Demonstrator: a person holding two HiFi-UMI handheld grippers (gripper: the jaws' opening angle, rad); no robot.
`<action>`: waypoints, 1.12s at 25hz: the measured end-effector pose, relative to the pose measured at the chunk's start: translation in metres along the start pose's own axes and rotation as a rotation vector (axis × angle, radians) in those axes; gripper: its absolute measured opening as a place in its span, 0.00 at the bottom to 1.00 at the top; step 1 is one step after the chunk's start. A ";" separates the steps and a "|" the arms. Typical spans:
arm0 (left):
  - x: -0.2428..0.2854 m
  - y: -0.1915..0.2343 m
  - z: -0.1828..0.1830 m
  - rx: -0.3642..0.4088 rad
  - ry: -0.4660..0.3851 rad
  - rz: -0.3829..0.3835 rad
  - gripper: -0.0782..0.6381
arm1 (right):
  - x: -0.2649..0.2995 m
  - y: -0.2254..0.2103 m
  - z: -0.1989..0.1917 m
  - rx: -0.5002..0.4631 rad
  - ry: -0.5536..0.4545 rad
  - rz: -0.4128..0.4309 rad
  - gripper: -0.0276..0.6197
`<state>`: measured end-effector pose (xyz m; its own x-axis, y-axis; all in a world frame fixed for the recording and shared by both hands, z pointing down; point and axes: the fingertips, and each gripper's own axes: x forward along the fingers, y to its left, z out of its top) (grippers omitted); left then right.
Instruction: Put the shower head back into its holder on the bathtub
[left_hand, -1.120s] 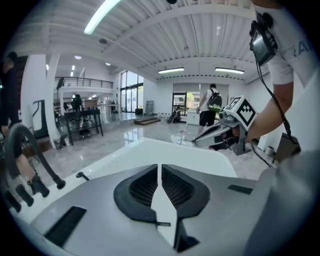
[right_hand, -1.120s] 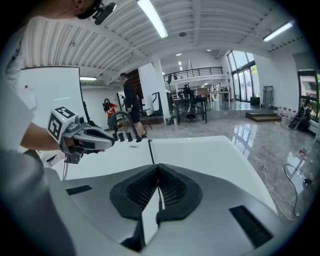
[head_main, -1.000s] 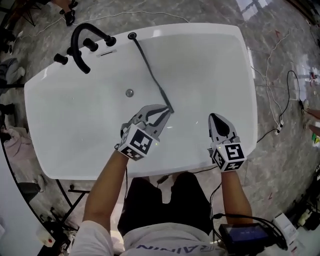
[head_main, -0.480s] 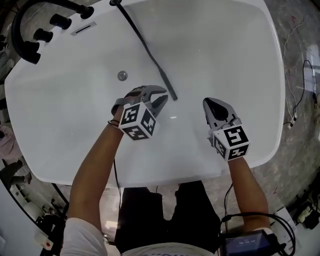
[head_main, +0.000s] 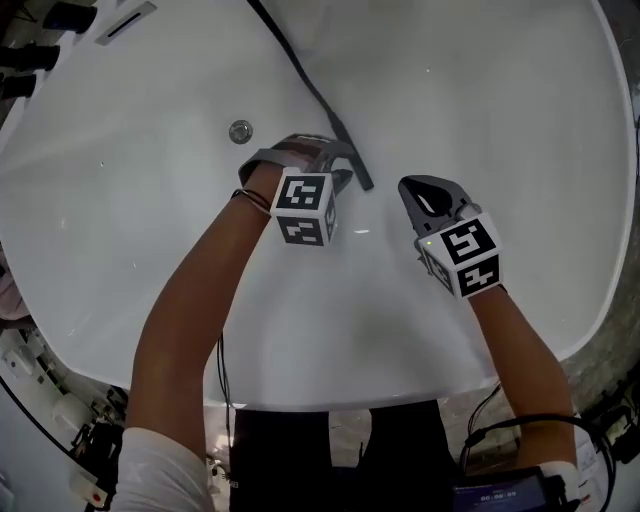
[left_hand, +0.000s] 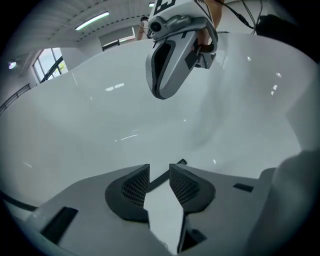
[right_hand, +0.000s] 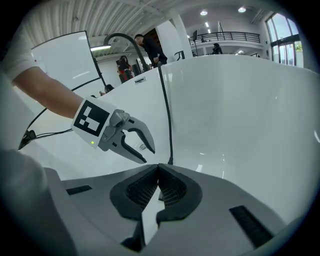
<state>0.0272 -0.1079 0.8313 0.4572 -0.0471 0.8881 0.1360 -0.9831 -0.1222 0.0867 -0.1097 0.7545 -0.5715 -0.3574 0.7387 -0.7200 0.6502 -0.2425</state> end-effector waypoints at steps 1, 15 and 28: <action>0.011 -0.001 -0.007 0.029 0.012 -0.008 0.27 | 0.009 -0.001 -0.008 0.010 0.011 0.008 0.06; 0.127 -0.004 -0.070 0.375 0.153 -0.069 0.29 | 0.064 0.008 -0.049 -0.035 0.051 0.114 0.06; 0.179 -0.023 -0.081 0.630 0.227 -0.180 0.29 | 0.076 0.014 -0.103 -0.009 0.142 0.146 0.06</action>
<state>0.0342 -0.1085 1.0289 0.1938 0.0035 0.9810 0.7082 -0.6925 -0.1375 0.0738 -0.0581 0.8718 -0.6076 -0.1609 0.7778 -0.6295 0.6947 -0.3480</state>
